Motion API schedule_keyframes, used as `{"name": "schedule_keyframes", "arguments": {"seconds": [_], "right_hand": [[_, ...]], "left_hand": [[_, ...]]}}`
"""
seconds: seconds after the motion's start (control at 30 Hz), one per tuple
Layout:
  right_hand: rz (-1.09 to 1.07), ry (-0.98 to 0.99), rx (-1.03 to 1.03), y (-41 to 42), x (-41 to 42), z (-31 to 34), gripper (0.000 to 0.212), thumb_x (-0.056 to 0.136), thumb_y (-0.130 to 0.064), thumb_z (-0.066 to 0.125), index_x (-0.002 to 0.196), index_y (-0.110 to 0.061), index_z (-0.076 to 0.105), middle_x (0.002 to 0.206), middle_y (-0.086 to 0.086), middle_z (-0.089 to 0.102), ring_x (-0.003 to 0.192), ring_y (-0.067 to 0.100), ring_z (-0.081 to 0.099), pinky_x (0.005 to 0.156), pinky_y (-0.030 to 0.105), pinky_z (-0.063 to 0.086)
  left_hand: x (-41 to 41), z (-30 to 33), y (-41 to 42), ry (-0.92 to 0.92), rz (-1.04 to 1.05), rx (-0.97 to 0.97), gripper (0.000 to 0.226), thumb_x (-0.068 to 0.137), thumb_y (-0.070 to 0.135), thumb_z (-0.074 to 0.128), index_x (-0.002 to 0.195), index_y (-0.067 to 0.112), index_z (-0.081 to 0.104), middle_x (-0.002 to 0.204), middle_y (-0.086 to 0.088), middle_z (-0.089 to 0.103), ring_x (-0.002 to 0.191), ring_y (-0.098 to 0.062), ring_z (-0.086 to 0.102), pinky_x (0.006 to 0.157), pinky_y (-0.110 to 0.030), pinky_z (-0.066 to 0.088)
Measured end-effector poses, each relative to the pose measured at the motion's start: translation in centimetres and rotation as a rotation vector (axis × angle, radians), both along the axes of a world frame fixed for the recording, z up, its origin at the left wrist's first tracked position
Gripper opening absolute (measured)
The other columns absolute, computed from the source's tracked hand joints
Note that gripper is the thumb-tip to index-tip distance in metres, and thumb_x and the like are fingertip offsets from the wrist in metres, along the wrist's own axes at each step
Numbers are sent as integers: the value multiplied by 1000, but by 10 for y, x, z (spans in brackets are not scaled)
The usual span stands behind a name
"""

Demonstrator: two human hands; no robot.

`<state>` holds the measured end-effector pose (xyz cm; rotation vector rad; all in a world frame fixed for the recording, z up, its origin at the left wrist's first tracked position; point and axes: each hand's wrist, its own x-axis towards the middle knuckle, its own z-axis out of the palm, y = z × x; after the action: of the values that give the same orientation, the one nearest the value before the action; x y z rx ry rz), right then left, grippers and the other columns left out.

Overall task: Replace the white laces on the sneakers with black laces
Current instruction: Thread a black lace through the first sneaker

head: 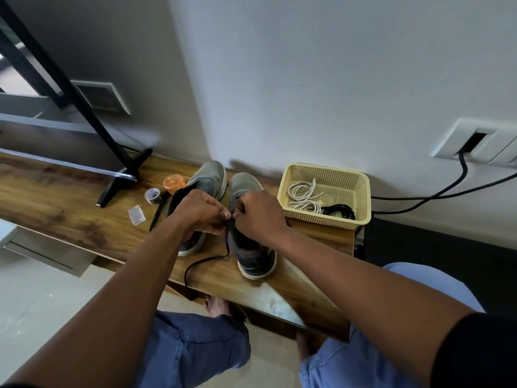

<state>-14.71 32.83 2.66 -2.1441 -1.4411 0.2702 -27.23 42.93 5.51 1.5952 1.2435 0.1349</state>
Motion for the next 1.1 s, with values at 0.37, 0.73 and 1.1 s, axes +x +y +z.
{"name": "schedule_keyframes", "arguments": {"seconds": [0.37, 0.73, 1.1], "right_hand": [[-37, -5, 21, 2, -4, -14, 27, 82, -30, 72, 60, -25, 58, 62, -6, 60, 61, 19, 54, 48, 24, 30], [152, 100, -81, 8, 22, -7, 16, 80, -38, 85, 84, -25, 78, 88, -5, 75, 87, 17, 67, 78, 36, 54], [209, 119, 22, 13, 30, -11, 41, 68, -40, 93, 79, -20, 58, 74, -6, 61, 67, 15, 53, 58, 32, 32]], "left_hand": [[3, 4, -3, 68, -18, 52, 5, 92, -2, 76, 88, -4, 77, 78, -18, 78, 73, -28, 79, 61, -34, 66], [3, 4, -7, 74, -37, 49, 8, 94, -1, 73, 97, 5, 79, 92, -19, 78, 84, -30, 80, 80, -43, 66], [-2, 4, 3, 49, -89, -56, 22, 97, -13, 60, 113, -8, 73, 105, -29, 75, 87, -32, 76, 69, -35, 67]]}}
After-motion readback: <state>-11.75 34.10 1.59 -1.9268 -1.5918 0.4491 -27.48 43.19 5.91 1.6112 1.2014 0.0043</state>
